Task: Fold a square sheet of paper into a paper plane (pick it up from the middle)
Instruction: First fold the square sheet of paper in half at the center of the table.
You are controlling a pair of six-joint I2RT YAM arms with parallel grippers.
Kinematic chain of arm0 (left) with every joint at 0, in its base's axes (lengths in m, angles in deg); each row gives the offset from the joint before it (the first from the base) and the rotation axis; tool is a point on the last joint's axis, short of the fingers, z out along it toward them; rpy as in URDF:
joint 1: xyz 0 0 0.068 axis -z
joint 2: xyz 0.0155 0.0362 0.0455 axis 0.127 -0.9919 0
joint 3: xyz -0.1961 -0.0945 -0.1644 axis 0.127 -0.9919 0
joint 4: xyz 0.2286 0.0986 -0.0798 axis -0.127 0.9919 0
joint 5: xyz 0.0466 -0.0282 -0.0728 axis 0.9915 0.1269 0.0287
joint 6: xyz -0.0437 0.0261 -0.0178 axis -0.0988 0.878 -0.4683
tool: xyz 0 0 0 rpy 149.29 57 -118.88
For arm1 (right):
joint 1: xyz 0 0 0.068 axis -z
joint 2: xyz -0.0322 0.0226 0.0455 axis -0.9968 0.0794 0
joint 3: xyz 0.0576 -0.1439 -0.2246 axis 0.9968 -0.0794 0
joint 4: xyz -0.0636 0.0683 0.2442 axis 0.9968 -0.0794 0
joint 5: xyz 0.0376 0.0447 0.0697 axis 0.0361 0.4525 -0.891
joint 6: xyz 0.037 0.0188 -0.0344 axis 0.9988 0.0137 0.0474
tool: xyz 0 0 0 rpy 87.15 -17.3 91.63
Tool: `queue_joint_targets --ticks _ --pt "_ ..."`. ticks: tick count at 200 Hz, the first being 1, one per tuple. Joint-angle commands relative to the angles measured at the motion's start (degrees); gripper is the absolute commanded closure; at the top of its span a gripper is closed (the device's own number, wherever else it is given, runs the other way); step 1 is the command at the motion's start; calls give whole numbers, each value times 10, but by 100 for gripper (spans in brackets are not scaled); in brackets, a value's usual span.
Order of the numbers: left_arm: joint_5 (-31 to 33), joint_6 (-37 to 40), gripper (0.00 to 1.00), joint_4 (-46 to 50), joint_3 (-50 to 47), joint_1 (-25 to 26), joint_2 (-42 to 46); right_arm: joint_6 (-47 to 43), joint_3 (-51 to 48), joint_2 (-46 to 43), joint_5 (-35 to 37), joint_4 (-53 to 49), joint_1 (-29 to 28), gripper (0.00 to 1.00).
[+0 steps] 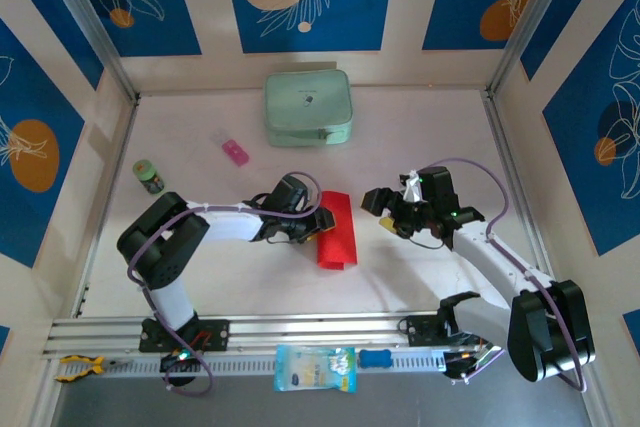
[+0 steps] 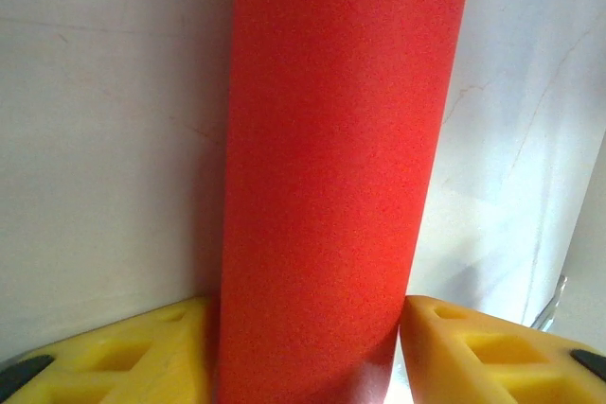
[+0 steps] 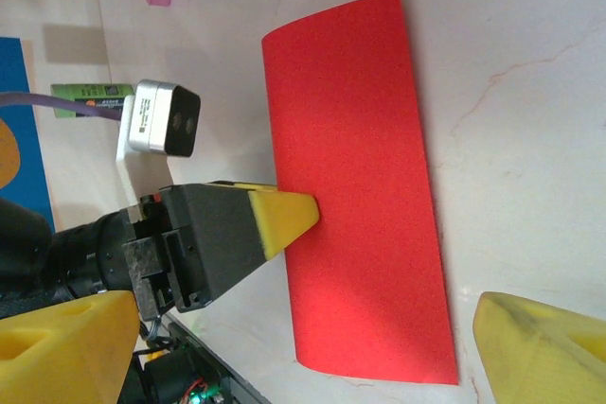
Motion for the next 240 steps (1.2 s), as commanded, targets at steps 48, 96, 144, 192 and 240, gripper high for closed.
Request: queue_joint_targets --ticks 48,96,144,192,240 --pt "21 33 45 42 -1 -4 22 -18 20 -6 -7 -4 -12 8" --pt "26 40 44 53 4 -4 24 -12 25 1 7 -19 -11 8" --pt "38 59 41 88 15 -2 30 -6 25 4 9 -18 -12 8" --pt "58 95 38 140 37 -1 39 -4 26 6 9 -19 -12 8" --pt "73 114 41 168 46 -1 44 -2 28 11 7 -18 -15 8"
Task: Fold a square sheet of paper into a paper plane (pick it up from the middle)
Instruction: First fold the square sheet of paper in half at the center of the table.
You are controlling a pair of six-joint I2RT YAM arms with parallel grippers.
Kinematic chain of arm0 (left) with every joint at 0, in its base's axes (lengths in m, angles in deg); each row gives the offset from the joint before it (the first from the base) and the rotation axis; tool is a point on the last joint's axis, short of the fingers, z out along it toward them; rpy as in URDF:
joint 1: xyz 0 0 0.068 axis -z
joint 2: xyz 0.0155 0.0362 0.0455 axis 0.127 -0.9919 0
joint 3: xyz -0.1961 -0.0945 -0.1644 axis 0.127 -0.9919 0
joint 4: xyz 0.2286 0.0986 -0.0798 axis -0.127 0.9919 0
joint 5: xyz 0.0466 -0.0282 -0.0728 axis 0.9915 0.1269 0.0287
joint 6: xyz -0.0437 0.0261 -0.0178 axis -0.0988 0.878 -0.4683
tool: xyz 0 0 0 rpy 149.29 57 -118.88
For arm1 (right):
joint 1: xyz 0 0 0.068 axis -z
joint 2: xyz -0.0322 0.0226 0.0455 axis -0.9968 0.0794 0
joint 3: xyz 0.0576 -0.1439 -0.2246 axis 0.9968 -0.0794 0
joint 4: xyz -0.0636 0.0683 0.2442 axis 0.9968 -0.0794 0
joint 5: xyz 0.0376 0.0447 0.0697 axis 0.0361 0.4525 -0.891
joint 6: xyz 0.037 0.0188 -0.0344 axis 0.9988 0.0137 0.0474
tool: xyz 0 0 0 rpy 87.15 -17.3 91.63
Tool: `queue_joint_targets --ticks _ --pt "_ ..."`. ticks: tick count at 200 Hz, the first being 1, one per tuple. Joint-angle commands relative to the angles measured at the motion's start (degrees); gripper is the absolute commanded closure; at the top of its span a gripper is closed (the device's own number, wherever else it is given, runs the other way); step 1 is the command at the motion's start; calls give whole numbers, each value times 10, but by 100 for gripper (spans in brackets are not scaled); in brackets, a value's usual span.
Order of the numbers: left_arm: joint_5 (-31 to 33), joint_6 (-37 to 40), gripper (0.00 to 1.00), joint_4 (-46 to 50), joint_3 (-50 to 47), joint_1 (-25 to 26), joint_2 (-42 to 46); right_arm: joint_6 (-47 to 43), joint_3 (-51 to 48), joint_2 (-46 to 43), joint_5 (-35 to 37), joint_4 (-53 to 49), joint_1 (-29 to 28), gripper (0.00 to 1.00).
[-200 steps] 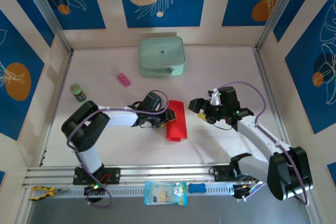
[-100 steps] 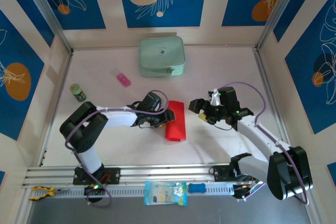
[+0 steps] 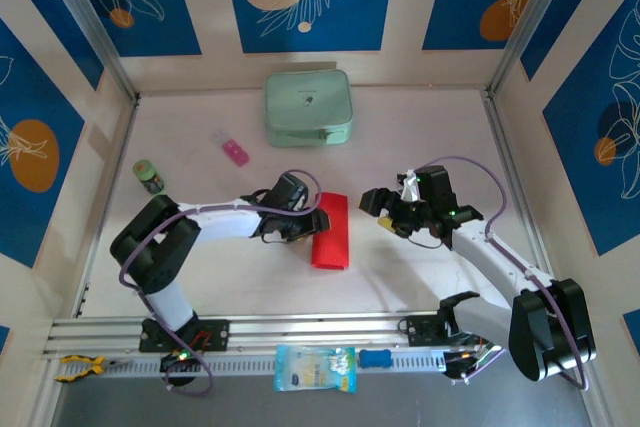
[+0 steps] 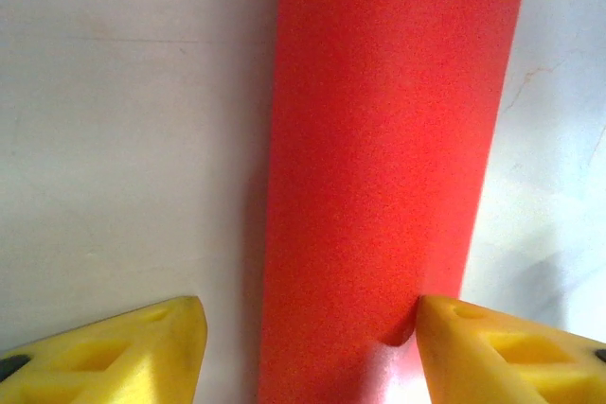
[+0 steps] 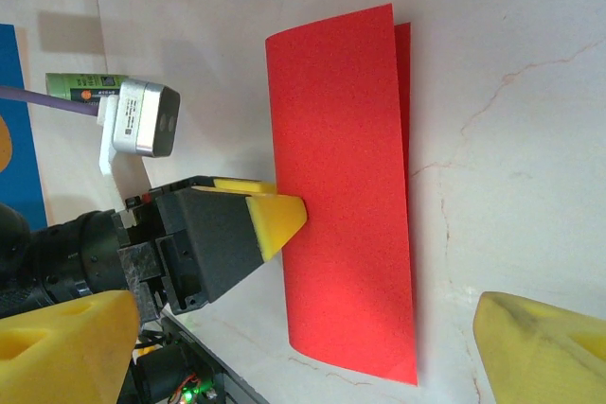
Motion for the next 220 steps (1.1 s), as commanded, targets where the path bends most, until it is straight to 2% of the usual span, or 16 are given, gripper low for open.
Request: queue_joint_targets --ticks 1,76,220 --pt "20 26 41 44 18 -1 18 5 20 8 -2 -10 -5 8" --pt "39 47 44 104 44 -1 1 23 24 40 -2 0 -21 9" --pt "49 83 42 216 115 4 -69 31 43 87 13 -16 -39 10"
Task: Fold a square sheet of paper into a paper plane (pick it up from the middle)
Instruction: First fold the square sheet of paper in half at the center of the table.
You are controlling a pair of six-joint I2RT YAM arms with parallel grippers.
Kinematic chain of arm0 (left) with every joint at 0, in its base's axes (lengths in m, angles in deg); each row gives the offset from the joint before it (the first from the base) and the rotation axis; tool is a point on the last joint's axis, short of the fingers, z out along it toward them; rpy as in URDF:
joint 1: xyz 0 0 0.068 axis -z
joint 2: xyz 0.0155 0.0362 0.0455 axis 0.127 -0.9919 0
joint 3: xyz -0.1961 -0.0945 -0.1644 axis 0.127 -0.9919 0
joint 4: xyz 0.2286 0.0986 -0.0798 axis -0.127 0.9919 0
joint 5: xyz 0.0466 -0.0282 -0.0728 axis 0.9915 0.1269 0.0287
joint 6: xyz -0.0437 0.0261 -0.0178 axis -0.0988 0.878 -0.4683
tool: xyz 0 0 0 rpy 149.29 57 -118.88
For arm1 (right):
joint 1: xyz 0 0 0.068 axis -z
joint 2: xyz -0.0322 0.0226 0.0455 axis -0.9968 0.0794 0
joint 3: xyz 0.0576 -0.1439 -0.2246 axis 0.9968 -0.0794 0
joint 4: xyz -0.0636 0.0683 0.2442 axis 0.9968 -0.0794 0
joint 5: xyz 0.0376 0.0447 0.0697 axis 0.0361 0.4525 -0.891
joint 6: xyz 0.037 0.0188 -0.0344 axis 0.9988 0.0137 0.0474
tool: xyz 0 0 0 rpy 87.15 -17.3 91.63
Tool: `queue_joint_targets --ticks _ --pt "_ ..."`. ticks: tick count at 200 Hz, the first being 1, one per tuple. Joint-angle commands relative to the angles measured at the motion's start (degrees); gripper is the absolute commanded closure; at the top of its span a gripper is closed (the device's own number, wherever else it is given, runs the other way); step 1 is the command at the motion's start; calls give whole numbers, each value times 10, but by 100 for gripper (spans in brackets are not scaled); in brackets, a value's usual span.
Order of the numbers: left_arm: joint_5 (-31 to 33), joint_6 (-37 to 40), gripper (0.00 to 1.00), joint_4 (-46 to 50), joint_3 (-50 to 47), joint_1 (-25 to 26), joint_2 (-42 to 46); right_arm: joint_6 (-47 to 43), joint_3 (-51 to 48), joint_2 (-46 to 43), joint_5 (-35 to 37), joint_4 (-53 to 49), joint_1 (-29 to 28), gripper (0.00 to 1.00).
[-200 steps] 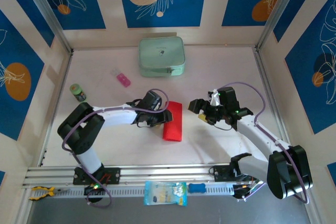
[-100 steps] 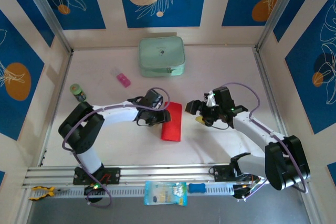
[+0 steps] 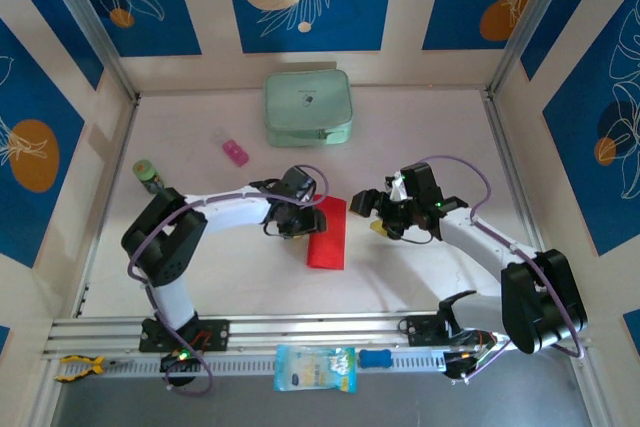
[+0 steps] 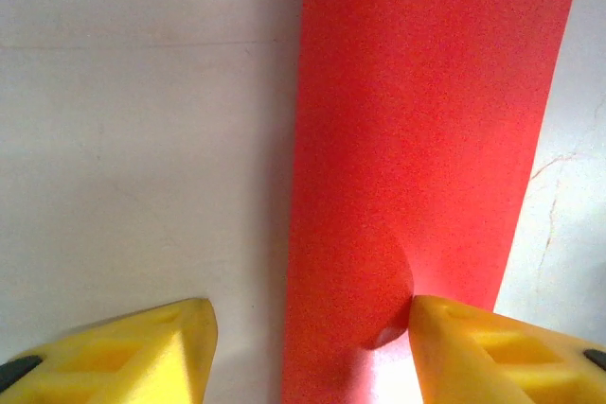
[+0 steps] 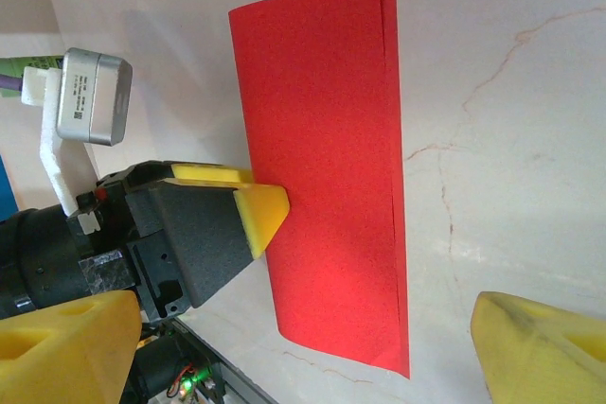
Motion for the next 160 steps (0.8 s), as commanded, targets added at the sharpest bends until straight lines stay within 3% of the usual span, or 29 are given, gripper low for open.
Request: queue_joint_targets --ticks 1,86,160 --pt "19 20 42 47 15 4 -25 7 15 5 4 -16 -3 10" --pt "67 31 39 124 65 24 -66 0 27 9 19 -44 -2 10" --pt "64 -10 39 107 56 24 -74 0 25 9 20 -45 -1 10"
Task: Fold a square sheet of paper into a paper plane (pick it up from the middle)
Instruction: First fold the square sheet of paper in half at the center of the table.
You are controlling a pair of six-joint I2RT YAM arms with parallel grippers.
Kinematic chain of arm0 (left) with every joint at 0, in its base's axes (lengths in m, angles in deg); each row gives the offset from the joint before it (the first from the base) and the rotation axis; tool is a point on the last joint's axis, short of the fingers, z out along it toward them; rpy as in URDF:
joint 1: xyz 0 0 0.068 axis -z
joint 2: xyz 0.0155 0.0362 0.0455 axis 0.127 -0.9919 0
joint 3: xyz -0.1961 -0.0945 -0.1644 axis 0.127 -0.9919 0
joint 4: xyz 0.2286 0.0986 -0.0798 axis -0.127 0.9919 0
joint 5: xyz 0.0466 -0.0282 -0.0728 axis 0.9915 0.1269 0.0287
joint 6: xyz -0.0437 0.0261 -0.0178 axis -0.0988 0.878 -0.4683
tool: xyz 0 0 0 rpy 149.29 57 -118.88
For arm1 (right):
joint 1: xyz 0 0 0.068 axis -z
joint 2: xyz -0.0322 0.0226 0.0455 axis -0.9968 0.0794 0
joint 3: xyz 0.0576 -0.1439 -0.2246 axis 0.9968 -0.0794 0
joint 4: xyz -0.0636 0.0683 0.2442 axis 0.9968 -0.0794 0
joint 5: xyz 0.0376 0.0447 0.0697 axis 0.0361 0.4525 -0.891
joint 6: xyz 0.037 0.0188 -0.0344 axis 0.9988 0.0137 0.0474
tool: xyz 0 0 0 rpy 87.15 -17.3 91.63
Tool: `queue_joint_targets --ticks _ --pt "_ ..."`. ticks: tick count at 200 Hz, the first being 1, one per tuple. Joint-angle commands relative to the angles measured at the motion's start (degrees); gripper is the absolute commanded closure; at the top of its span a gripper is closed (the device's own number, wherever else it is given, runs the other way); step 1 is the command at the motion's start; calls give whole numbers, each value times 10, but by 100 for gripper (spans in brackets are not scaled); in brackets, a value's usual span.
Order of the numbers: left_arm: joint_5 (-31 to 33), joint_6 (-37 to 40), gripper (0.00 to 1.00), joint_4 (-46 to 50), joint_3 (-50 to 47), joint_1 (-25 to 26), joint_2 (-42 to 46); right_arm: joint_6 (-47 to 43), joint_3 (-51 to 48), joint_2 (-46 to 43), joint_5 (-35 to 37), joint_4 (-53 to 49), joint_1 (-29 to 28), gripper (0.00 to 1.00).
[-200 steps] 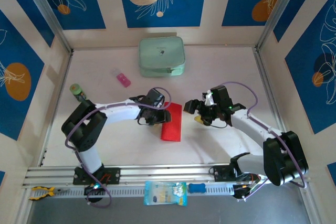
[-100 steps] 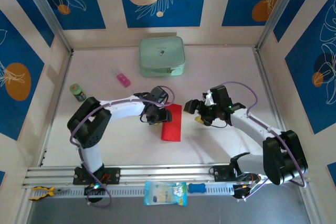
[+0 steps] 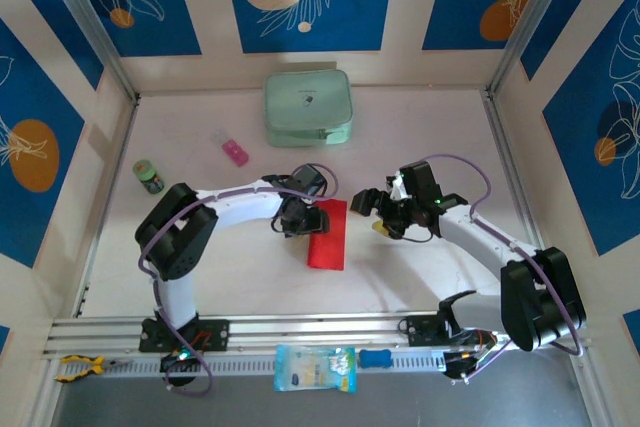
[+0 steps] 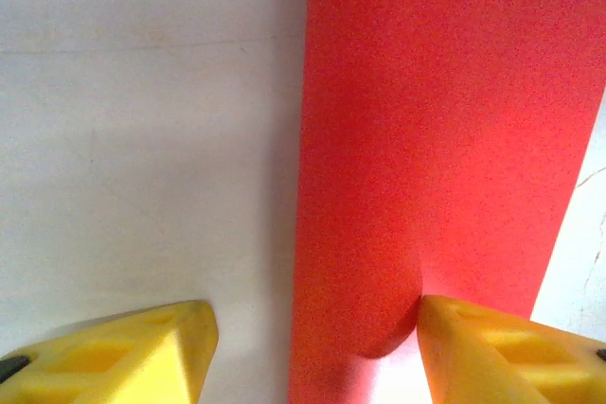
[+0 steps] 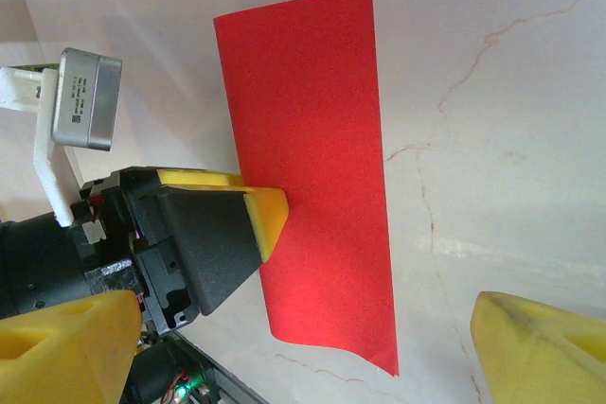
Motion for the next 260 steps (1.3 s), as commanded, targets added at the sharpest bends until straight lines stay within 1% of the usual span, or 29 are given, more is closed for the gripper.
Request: queue_joint_targets --ticks 1,56,177,260 --pt "22 -17 38 21 -13 3 -32 0 10 2 3 -16 -2 10" --pt "28 -37 39 11 -22 2 -31 0 8 2 2 -16 -2 10" --pt "32 29 39 32 -1 2 -46 2 6 1 1 -15 -2 9" --pt "24 17 39 21 -6 2 -53 2 4 2 1 -14 -2 9"
